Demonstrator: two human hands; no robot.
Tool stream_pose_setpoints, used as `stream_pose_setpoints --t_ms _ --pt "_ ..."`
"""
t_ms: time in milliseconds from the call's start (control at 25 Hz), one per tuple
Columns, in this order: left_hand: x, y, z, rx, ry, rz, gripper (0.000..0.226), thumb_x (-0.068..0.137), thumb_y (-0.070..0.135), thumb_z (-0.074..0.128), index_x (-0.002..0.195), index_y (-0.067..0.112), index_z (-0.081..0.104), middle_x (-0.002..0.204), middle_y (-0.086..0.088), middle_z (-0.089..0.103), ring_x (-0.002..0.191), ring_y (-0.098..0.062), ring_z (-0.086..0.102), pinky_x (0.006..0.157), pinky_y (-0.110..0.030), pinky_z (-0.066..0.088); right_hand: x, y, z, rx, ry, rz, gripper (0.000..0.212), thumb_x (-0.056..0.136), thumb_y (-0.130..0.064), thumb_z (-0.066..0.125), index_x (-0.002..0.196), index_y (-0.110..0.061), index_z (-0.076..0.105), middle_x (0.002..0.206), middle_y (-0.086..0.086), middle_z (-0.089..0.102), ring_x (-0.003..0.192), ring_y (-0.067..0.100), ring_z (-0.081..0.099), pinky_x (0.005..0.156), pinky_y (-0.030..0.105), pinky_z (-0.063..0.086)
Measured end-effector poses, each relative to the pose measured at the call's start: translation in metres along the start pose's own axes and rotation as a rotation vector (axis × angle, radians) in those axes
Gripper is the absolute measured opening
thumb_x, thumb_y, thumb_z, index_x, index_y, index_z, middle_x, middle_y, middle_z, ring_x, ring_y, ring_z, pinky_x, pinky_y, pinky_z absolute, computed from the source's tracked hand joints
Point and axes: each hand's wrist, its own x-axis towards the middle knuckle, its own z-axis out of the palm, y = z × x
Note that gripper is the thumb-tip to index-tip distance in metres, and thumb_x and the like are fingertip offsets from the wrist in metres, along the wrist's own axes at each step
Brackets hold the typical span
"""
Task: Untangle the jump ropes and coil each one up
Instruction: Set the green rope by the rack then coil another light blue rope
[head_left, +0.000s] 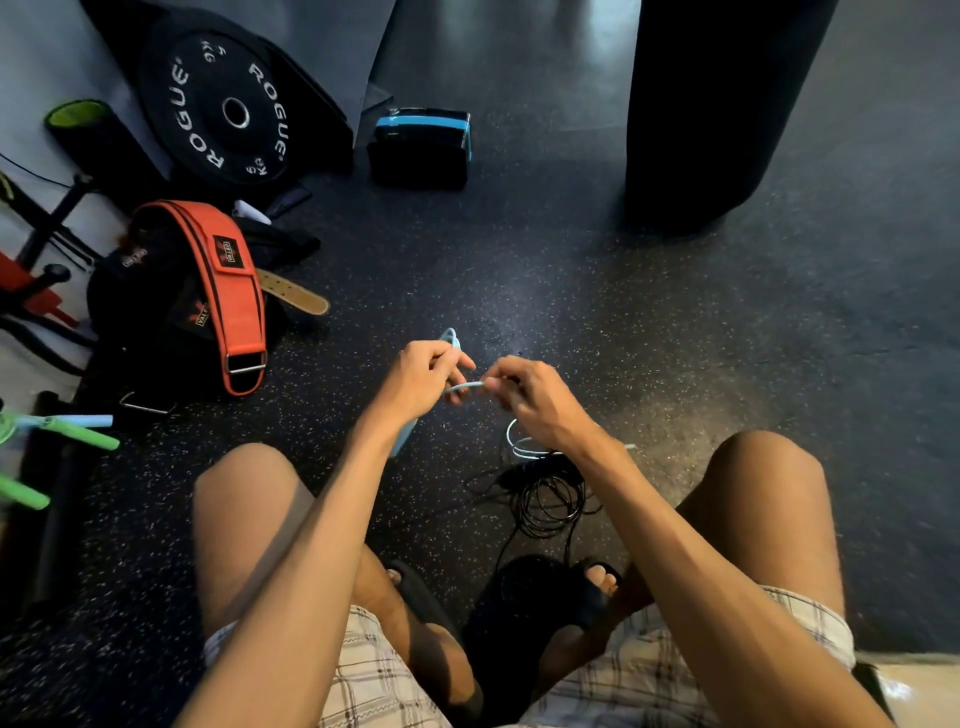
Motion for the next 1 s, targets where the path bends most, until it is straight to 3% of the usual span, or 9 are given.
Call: stream_pose_setpoints --t_ms 120,240,400,520,640,760,880,1000 --pt "-0.007 0.006 0.001 -0.123 -0.133 -0.068 0.036 0.104 0.018 0.041 0.093 -0.003 0.068 0.056 -0.008 0.06 0.048 -0.021 0.055 0.054 -0.031 0.049 0.011 -0.011 -0.013 0.028 0.072 0.017 0.018 0.096 -0.011 0.058 0.084 -0.006 0.07 0.059 -0.015 0.051 0.051 0.0 0.045 0.052 0.014 0.031" --pt "-0.018 0.012 0.0 -0.349 -0.252 -0.107 0.044 0.105 0.021 0.037 0.092 -0.008 0.067 0.052 -0.006 0.041 0.046 -0.015 0.035 0.047 -0.026 0.031 0.022 -0.016 -0.021 0.106 0.112 0.045 0.016 0.095 -0.013 0.06 0.084 -0.008 0.071 0.062 -0.01 0.057 0.054 0.0 0.046 0.055 0.018 0.037" --pt "-0.024 0.019 -0.004 -0.578 -0.337 -0.14 0.04 0.103 0.024 0.039 0.079 0.002 0.063 0.05 0.002 0.024 0.047 -0.013 0.018 0.052 -0.031 0.014 0.03 -0.011 -0.018 0.315 0.125 0.051 0.01 0.093 -0.014 0.064 0.085 -0.009 0.066 0.07 -0.004 0.061 0.065 0.008 0.053 0.063 0.024 0.043" --pt "-0.023 0.021 -0.006 -0.771 -0.372 -0.123 0.036 0.1 0.025 0.041 0.074 0.007 0.058 0.05 0.004 0.014 0.045 -0.011 0.014 0.051 -0.031 0.011 0.028 -0.005 -0.005 0.407 0.149 0.108 0.019 0.096 -0.026 0.062 0.084 -0.011 0.06 0.067 -0.008 0.054 0.063 0.006 0.046 0.061 0.024 0.041" --pt "-0.022 0.019 -0.008 -0.938 -0.326 -0.093 0.034 0.1 0.025 0.04 0.076 0.008 0.056 0.048 0.007 0.016 0.042 -0.008 0.015 0.048 -0.028 0.014 0.02 0.008 0.01 0.432 0.119 0.229 0.033 0.101 -0.036 0.051 0.08 -0.01 0.055 0.064 -0.004 0.052 0.059 0.009 0.047 0.062 0.032 0.042" --pt "-0.02 0.017 -0.016 -1.067 -0.218 -0.048 0.032 0.104 0.025 0.036 0.085 0.008 0.055 0.05 0.009 0.027 0.044 -0.005 0.022 0.049 -0.025 0.016 0.007 0.03 0.026 0.37 0.036 0.329 0.038 0.103 -0.036 0.047 0.089 -0.002 0.059 0.07 0.005 0.064 0.062 0.014 0.058 0.069 0.035 0.048" --pt "-0.018 0.014 -0.022 -1.082 -0.061 -0.041 0.033 0.105 0.027 0.037 0.091 0.007 0.06 0.056 0.005 0.032 0.05 -0.008 0.024 0.053 -0.025 0.019 -0.007 0.052 0.037 0.195 -0.078 0.401 0.027 0.097 -0.031 0.058 0.096 -0.004 0.057 0.081 0.005 0.074 0.074 0.016 0.069 0.077 0.034 0.053" --pt "-0.017 0.013 -0.019 -1.118 0.069 -0.022 0.032 0.105 0.025 0.039 0.097 0.004 0.062 0.059 0.003 0.036 0.053 -0.008 0.029 0.054 -0.021 0.03 -0.013 0.067 0.041 -0.015 -0.149 0.454 0.021 0.088 -0.031 0.071 0.088 -0.017 0.055 0.087 0.002 0.071 0.08 0.015 0.065 0.075 0.033 0.051"
